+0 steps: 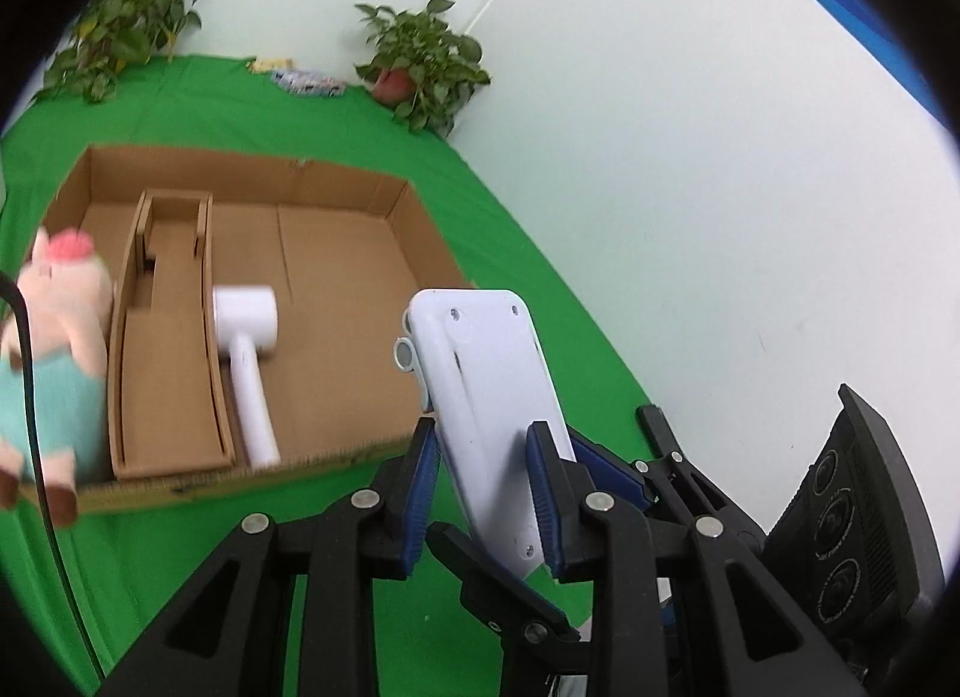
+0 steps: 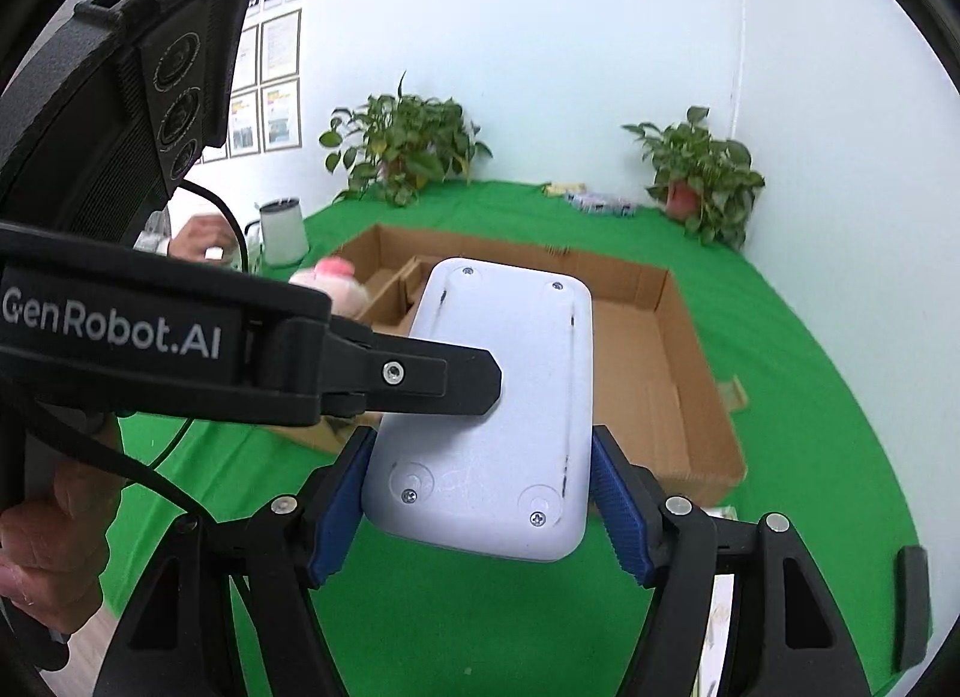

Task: Organize objects
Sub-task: 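Lift the white case with the left gripper and carry it over the box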

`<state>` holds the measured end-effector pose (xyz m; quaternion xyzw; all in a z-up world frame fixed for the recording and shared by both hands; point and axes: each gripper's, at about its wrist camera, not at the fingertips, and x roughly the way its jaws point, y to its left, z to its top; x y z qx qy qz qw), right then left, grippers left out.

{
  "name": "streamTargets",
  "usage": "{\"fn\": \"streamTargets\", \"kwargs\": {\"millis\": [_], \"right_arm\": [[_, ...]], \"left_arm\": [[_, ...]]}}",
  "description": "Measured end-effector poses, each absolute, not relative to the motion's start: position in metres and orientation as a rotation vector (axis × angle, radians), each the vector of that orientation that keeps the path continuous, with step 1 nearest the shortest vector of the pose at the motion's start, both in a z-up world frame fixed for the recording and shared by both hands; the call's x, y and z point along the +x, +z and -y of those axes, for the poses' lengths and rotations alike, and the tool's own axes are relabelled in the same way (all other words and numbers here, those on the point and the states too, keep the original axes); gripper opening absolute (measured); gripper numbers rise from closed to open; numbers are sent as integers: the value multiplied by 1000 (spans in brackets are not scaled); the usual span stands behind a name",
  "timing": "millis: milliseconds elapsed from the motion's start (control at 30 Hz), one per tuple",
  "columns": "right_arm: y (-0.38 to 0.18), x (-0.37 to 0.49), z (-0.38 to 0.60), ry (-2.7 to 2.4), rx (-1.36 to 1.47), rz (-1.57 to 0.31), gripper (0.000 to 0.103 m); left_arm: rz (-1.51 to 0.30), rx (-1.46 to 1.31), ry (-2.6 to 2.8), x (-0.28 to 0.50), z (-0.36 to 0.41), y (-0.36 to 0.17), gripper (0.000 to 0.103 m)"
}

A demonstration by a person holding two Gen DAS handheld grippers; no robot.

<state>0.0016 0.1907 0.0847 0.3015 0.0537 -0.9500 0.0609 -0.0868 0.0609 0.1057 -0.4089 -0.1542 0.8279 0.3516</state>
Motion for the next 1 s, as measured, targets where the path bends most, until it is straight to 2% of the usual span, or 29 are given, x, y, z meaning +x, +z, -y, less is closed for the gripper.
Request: {"fn": "streamTargets", "kwargs": {"millis": [233,467,800,1000], "right_arm": [[129,-32,-195,-2914,861,-135,67],[154,-59,-204,-2923,881,-102,67],[149,-88,-207,-2879,969,-42,67],[127,-110,-214,-2845,1044,-7,67]], "left_arm": [[375,-1021,2152,-115,-71,138,27],[369,-1036,2147,-143,-76,144,27],[379,-1122,2138,-176,-79,129,26],[390,-1192,2116,-192,-82,105,26]]}}
